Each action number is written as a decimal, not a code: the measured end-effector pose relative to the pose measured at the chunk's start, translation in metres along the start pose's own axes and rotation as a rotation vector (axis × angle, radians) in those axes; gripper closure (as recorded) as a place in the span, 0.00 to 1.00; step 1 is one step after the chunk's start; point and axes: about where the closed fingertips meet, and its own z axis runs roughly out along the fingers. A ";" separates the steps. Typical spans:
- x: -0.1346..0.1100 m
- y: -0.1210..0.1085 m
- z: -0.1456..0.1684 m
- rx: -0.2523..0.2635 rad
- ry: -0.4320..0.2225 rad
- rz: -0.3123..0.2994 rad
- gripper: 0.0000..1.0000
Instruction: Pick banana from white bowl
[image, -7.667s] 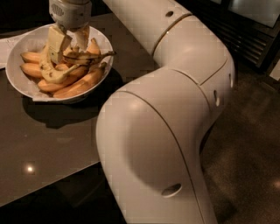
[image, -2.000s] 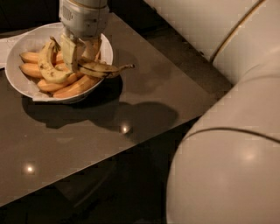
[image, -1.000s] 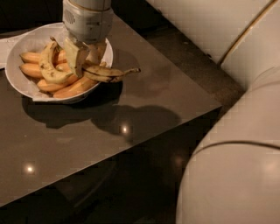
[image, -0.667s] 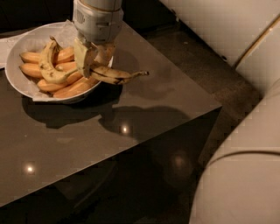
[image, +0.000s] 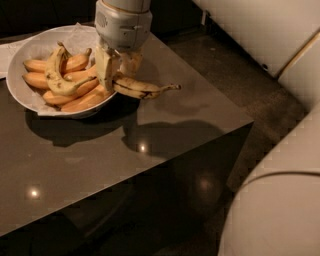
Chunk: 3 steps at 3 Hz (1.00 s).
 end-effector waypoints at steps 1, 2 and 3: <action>0.003 -0.008 -0.005 0.016 0.012 0.033 1.00; 0.011 -0.020 -0.017 0.050 0.008 0.102 1.00; 0.011 -0.020 -0.017 0.050 0.008 0.102 1.00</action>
Offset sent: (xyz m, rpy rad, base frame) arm -0.0171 -0.0500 0.0111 -0.1333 0.0835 -0.0999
